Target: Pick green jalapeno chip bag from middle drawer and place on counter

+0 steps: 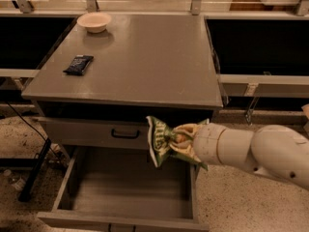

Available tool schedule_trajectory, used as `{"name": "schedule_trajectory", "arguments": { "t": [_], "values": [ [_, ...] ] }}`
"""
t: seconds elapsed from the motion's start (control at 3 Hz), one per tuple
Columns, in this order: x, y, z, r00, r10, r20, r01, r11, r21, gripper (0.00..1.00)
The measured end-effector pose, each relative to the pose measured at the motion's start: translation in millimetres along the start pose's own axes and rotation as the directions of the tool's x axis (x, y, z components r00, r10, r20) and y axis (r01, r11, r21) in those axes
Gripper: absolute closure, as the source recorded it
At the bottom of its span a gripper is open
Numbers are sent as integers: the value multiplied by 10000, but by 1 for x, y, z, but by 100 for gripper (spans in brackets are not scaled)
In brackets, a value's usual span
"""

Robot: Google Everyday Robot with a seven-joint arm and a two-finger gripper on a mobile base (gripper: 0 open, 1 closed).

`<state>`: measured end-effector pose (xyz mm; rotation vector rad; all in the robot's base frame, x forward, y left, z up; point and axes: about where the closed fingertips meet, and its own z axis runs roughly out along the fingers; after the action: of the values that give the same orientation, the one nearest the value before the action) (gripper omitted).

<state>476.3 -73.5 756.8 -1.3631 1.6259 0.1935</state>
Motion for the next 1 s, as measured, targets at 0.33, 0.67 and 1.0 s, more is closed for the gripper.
{"name": "schedule_trajectory", "arguments": {
  "t": [0.33,0.67,1.0],
  "values": [
    [-1,-3,-2,10000,-12,-8,12,10000,60,100],
    [4,4,2,9998,173,-54,-173,9998,24,100],
    [12,-2,10,9995,254,184,-260,9990,368,100]
  ]
}}
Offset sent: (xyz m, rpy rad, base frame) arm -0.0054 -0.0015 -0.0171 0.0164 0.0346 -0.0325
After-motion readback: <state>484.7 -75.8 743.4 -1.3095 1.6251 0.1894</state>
